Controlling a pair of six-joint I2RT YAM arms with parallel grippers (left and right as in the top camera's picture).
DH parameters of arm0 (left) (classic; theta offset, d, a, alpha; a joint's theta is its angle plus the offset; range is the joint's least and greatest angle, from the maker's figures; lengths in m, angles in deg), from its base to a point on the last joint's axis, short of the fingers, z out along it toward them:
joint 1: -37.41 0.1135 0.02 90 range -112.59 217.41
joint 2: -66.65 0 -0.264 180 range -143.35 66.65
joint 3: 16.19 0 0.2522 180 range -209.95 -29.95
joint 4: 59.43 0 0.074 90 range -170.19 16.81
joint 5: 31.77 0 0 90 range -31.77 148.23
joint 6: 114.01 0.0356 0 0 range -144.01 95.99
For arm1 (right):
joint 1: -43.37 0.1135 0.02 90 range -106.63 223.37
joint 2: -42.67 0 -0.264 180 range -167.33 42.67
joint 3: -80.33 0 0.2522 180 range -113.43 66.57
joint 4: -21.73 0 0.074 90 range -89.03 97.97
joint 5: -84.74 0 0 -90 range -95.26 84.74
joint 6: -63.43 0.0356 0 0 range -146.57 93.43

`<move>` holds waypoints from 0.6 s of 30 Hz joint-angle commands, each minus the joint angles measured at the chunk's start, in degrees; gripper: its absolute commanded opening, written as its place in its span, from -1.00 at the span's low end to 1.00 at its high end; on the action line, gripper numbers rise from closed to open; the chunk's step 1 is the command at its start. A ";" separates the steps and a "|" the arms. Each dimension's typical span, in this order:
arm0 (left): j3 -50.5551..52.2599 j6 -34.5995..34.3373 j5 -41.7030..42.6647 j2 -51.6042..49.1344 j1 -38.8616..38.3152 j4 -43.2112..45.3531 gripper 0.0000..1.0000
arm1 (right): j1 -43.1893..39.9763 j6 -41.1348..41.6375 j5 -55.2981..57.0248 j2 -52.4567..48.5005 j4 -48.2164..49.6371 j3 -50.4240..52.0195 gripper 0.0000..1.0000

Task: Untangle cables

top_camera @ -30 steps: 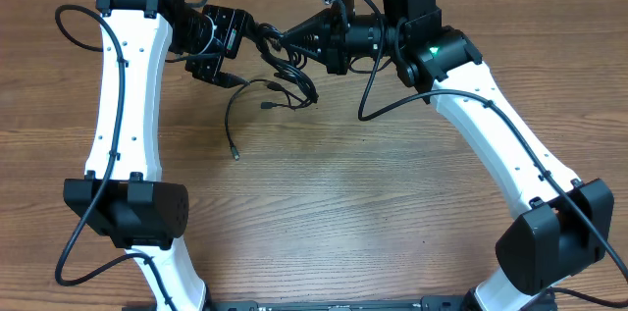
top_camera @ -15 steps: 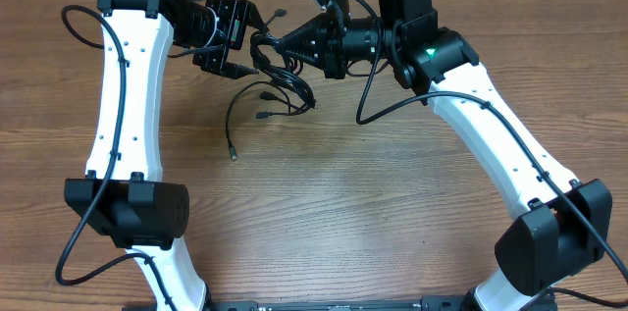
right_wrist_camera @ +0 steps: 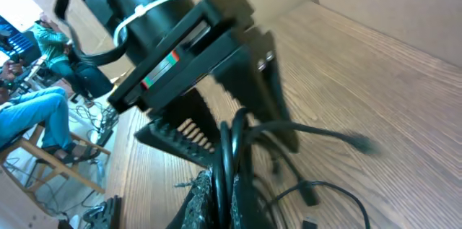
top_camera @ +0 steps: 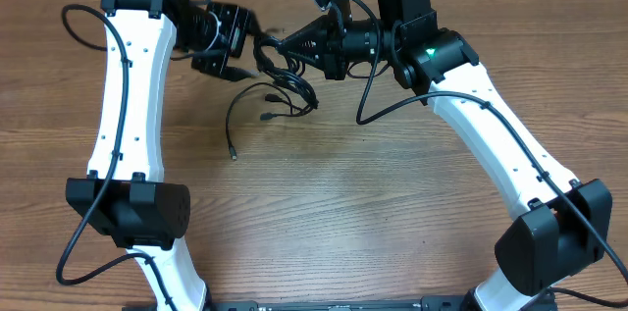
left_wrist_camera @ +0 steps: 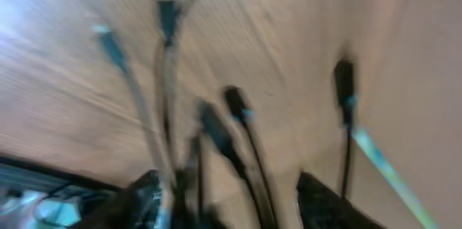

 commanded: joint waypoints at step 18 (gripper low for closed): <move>-0.46 0.94 -2.40 1.29 -0.39 -3.74 0.11 | 0.22 0.22 5.75 1.22 4.55 -0.61 -0.92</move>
